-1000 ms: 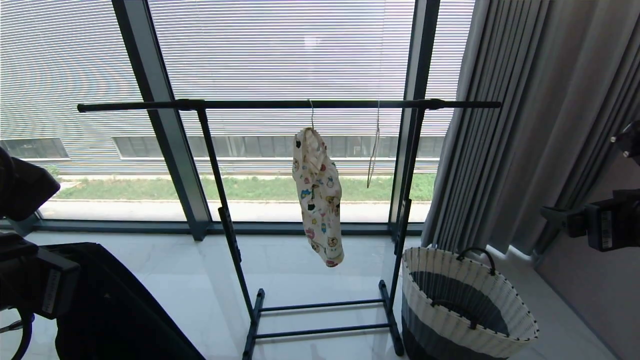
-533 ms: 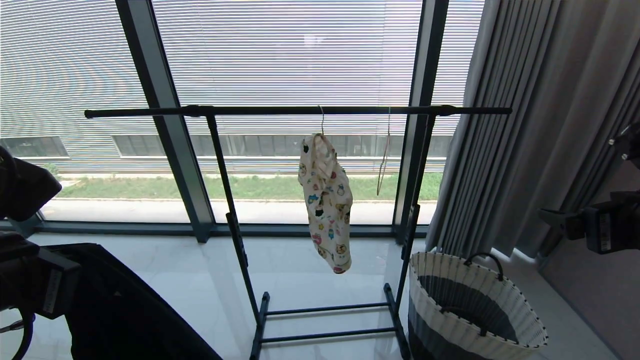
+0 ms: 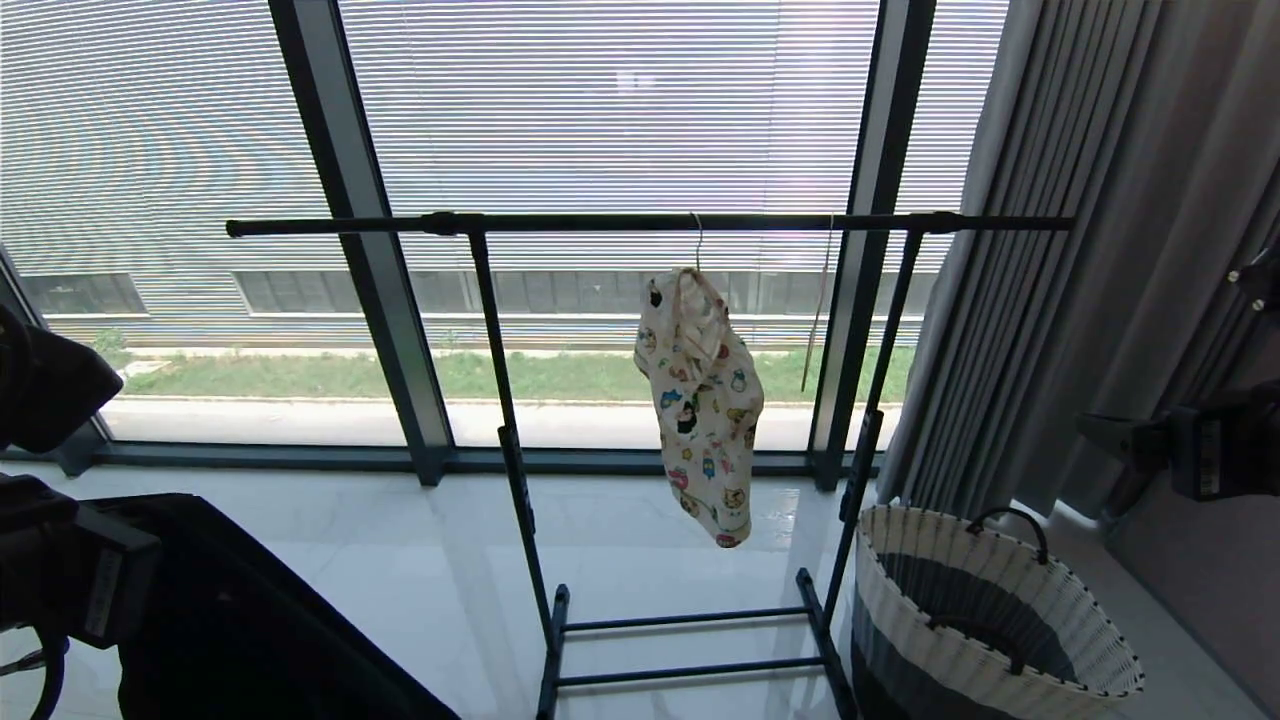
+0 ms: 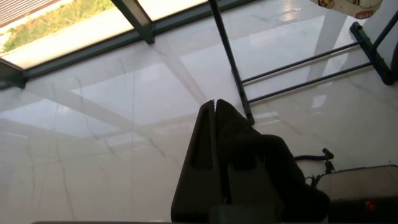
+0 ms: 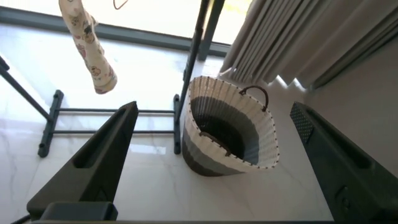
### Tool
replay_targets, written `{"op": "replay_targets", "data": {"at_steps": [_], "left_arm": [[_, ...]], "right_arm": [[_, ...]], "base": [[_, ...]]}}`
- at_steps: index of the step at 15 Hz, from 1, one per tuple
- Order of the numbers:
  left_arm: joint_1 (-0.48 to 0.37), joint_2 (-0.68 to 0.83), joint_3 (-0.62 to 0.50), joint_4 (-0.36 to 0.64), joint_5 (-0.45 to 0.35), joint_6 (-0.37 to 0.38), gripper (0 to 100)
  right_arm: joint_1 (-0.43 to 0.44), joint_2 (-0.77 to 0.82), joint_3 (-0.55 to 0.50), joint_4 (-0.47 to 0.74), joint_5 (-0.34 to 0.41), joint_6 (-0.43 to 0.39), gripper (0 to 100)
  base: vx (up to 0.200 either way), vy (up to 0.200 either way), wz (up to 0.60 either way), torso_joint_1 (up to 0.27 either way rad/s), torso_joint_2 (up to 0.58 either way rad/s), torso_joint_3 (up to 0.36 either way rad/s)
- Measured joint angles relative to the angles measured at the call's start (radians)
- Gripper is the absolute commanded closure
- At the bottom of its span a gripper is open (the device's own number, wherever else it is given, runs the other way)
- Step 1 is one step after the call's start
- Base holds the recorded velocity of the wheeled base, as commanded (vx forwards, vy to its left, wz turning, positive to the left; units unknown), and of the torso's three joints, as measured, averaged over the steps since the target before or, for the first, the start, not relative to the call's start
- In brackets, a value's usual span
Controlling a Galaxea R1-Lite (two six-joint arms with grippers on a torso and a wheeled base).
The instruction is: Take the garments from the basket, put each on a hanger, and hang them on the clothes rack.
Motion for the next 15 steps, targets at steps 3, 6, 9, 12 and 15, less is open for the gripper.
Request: {"op": "replay_targets", "data": {"at_steps": [3, 6, 9, 12, 15], "left_arm": [[-0.001, -0.006, 0.002, 0.001, -0.001, 0.001, 100], [-0.010, -0.008, 0.001, 0.000, 0.000, 0.001, 100], [-0.018, -0.008, 0.001, 0.000, 0.000, 0.003, 100], [-0.020, -0.004, 0.001, 0.000, 0.001, 0.003, 100], [-0.023, 0.001, -0.001, 0.000, 0.002, 0.003, 100]], "right_arm": [[-0.028, 0.010, -0.007, -0.013, 0.044, 0.032, 0], [-0.033, 0.043, -0.015, -0.133, 0.045, 0.043, 0], [-0.033, 0.096, -0.034, -0.164, 0.050, 0.043, 0], [-0.032, 0.143, -0.069, -0.167, 0.052, 0.044, 0], [-0.033, 0.187, -0.099, -0.169, 0.051, 0.049, 0]], "base": [[0.200, 0.000, 0.00, -0.001, 0.00, 0.002], [0.200, 0.000, 0.00, -0.004, 0.00, 0.004], [0.200, 0.000, 0.00, 0.004, 0.00, 0.005], [0.200, 0.000, 0.00, 0.006, 0.00, 0.004], [0.200, 0.000, 0.00, 0.002, 0.01, -0.002]]}}
